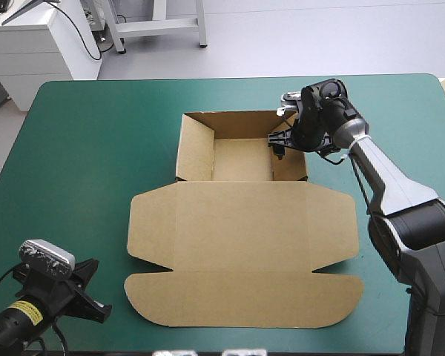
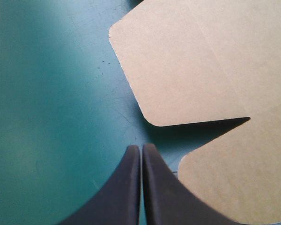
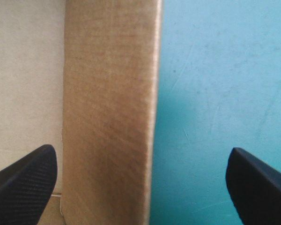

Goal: Fold the box

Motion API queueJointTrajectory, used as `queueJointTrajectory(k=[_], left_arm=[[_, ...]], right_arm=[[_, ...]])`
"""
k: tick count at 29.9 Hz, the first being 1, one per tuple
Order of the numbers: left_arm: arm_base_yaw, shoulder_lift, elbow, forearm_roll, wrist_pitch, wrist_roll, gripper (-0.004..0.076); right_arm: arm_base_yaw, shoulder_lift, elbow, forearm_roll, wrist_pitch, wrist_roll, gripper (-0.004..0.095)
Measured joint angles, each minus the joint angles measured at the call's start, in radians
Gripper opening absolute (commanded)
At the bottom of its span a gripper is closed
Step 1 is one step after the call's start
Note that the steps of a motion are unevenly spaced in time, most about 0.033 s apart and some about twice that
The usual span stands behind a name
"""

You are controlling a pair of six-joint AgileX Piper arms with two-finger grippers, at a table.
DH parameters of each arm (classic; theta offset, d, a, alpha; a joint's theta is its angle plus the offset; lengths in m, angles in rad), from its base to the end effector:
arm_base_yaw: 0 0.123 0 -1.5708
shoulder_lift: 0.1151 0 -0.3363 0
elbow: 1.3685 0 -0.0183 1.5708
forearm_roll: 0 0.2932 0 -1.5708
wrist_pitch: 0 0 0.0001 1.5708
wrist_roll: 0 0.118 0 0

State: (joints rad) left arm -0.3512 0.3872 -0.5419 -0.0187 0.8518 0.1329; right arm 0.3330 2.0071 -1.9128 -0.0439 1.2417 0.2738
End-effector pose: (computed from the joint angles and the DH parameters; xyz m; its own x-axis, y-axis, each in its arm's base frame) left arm 0.0766 -0.0298 0.3053 -0.4912 0.3081 -0.8148 0.4169 0.9044 0.0906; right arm 0.4805 0.1610 0.3138 -0.9470 -0.0562 -0.3162 -0.0735 0.9964 0.0432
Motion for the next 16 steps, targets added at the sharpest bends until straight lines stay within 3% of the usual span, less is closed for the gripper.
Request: queueJointTrajectory(k=[6, 10, 13, 16], left_arm=[[0.0, 0.0, 0.0, 0.0, -0.005, 0.0, -0.0008], [0.0, 0.0, 0.0, -0.001, -0.005, 0.0, -0.0008], [0.0, 0.0, 0.0, -0.001, -0.005, 0.0, -0.0008], [0.0, 0.0, 0.0, -0.001, -0.005, 0.0, -0.0008]], right_arm=[[0.0, 0.056, 0.0, 0.013, -0.004, 0.002, 0.0867], [0.0, 0.066, 0.0, 0.014, -0.006, 0.006, 0.0682], [0.0, 0.066, 0.0, 0.015, -0.006, 0.008, 0.0384], [0.0, 0.066, -0.01, 0.022, -0.006, 0.008, -0.0014]])
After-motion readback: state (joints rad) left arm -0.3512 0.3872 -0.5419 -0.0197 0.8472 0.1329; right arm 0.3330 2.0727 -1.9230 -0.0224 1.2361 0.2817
